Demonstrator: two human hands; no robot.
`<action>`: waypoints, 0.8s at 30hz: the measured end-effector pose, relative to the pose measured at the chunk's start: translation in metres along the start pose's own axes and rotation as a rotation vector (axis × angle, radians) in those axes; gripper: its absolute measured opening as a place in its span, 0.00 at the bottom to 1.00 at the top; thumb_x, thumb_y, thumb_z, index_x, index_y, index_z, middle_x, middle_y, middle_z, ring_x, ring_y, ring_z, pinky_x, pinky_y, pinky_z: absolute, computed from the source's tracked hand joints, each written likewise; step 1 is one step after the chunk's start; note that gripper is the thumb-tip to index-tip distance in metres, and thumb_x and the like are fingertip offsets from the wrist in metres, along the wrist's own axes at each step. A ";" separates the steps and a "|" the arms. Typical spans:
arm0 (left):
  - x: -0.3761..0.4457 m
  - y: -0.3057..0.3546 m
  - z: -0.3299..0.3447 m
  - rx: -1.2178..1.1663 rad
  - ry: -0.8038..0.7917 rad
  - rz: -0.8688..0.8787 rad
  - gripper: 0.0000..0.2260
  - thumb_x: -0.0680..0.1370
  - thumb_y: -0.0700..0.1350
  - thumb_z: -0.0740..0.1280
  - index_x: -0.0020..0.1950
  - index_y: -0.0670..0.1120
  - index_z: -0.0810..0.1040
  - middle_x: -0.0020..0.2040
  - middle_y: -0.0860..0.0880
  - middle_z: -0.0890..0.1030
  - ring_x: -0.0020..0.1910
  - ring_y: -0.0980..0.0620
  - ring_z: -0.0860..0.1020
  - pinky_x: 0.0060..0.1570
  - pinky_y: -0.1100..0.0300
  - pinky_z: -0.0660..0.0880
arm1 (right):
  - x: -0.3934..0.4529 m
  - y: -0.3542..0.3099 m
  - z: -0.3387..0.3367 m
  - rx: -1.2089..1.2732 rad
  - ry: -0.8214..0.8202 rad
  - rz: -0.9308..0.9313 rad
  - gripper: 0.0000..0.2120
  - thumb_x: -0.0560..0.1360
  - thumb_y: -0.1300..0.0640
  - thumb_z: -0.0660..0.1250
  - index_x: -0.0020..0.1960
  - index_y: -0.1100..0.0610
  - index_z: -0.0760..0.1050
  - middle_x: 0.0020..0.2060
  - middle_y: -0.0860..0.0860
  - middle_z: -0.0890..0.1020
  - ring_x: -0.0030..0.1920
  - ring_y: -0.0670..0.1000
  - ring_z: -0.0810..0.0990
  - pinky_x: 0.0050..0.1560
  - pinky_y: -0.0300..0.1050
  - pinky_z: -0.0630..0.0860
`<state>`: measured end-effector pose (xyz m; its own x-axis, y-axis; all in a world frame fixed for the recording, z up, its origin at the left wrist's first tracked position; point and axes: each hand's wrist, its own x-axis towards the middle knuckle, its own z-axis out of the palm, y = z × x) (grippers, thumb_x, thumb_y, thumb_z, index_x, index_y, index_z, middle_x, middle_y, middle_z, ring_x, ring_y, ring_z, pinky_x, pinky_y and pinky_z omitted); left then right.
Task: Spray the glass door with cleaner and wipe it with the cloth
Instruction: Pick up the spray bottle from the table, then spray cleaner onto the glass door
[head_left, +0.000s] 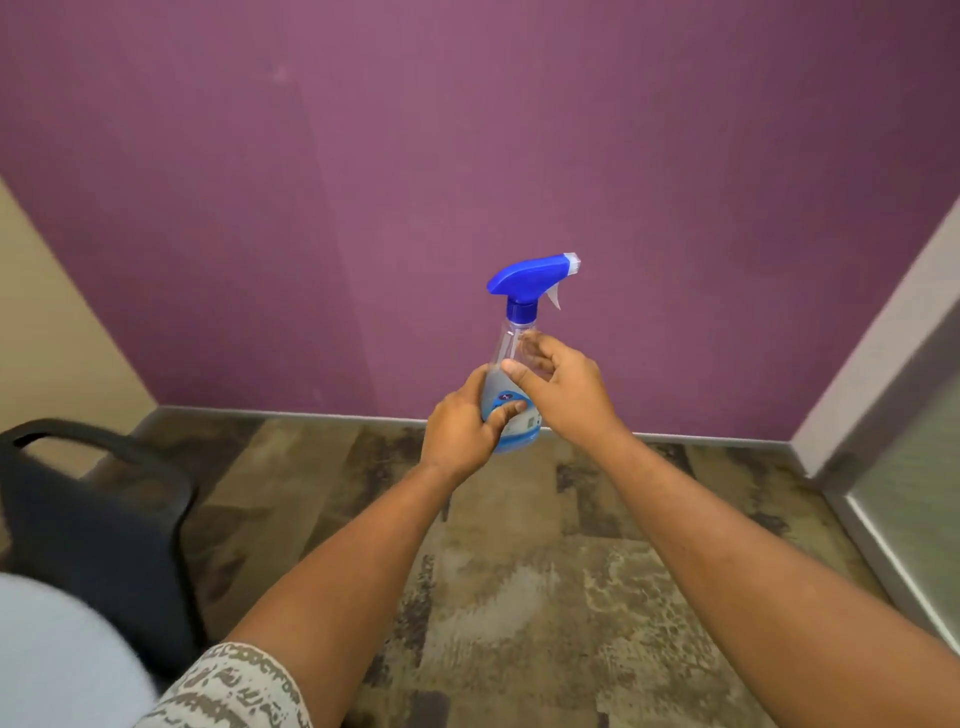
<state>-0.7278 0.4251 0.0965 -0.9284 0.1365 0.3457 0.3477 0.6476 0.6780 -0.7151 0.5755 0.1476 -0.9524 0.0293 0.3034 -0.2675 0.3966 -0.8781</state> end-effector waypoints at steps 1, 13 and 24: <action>0.015 0.000 0.010 -0.007 -0.017 0.019 0.27 0.78 0.62 0.66 0.73 0.51 0.68 0.54 0.51 0.85 0.49 0.50 0.84 0.47 0.51 0.82 | 0.009 0.006 -0.006 0.001 0.039 0.014 0.27 0.76 0.49 0.72 0.72 0.55 0.72 0.66 0.47 0.79 0.66 0.44 0.77 0.68 0.45 0.74; 0.135 0.044 0.145 -0.113 -0.164 0.167 0.23 0.80 0.56 0.66 0.74 0.55 0.67 0.54 0.50 0.85 0.51 0.42 0.82 0.48 0.47 0.79 | 0.075 0.081 -0.090 -0.030 0.468 0.162 0.44 0.71 0.43 0.75 0.80 0.49 0.55 0.70 0.47 0.74 0.67 0.44 0.74 0.67 0.41 0.72; 0.209 0.171 0.294 -0.194 -0.286 0.438 0.24 0.74 0.64 0.59 0.68 0.58 0.67 0.44 0.54 0.82 0.42 0.48 0.82 0.37 0.55 0.75 | 0.140 0.147 -0.259 -0.102 0.843 0.167 0.34 0.74 0.43 0.72 0.75 0.45 0.61 0.55 0.43 0.83 0.56 0.42 0.81 0.55 0.37 0.75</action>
<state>-0.9009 0.7849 0.0935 -0.6811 0.5775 0.4502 0.7016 0.3389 0.6268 -0.8496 0.8754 0.1572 -0.5409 0.7491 0.3825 -0.0810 0.4063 -0.9102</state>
